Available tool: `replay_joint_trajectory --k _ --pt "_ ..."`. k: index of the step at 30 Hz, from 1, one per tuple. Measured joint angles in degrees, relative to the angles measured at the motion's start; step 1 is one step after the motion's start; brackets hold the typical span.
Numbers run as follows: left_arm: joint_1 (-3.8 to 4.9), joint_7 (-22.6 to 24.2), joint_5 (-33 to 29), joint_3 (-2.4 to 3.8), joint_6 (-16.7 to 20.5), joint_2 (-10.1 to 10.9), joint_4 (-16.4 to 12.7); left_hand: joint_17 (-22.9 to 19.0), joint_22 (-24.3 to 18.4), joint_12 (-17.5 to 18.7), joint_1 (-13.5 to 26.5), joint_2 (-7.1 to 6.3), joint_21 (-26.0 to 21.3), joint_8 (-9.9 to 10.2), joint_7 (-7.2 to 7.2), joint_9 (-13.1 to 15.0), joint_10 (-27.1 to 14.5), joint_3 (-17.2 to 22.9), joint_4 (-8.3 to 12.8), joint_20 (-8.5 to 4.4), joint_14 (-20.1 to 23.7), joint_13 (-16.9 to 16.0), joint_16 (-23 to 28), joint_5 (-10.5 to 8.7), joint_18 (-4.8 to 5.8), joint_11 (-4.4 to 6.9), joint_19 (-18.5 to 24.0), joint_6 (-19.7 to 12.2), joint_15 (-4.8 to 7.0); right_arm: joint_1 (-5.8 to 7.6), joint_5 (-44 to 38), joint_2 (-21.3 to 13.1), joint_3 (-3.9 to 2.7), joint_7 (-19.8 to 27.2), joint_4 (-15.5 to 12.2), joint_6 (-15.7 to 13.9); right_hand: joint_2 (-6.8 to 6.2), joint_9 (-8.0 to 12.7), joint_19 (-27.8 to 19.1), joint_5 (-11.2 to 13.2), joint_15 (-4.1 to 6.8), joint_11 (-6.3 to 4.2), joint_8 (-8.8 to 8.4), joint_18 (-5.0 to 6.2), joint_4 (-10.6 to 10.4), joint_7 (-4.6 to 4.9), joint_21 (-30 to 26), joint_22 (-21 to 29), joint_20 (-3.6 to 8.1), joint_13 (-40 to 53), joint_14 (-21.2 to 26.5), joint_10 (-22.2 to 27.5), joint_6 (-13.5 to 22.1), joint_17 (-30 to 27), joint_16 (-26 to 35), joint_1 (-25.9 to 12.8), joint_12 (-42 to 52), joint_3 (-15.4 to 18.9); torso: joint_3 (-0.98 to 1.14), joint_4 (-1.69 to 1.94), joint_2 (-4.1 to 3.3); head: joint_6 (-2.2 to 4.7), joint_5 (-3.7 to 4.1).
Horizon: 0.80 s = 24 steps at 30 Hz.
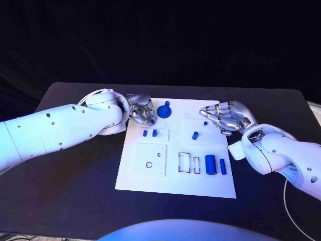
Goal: Assemble the parts on the task board
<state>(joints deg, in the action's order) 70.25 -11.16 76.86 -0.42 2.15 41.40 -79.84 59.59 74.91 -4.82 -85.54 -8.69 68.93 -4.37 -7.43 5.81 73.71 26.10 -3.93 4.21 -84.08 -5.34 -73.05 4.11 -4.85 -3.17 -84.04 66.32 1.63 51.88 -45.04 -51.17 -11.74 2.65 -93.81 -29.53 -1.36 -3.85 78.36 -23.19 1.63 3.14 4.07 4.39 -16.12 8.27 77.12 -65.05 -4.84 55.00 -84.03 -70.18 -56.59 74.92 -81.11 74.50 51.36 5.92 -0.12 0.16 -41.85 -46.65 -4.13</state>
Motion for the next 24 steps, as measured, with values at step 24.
replay_joint_trajectory --k 24 --pt "-0.12 -1.0 0.7 -0.12 -1.3 -0.5 0.5 -0.9 0.0 1.1 1.8 -1.24 -0.4 0.7 -1.45 -1.3 -2.2 1.3 0.2 0.20 0.2 0.5 0.0 0.00 -0.01 -1.35 0.2 -2.5 -0.64 -0.06 0.0 0.1 0.00 0.0 0.0 0.1 0.00 0.0 0.0 0.0 0.00 0.00 0.00 0.00 0.0 0.00 0.0 0.0 0.00 0.0 0.0 0.0 0.0 0.0 0.0 0.0 0.0 0.0 0.03 0.00 -0.01 -0.34 0.02"
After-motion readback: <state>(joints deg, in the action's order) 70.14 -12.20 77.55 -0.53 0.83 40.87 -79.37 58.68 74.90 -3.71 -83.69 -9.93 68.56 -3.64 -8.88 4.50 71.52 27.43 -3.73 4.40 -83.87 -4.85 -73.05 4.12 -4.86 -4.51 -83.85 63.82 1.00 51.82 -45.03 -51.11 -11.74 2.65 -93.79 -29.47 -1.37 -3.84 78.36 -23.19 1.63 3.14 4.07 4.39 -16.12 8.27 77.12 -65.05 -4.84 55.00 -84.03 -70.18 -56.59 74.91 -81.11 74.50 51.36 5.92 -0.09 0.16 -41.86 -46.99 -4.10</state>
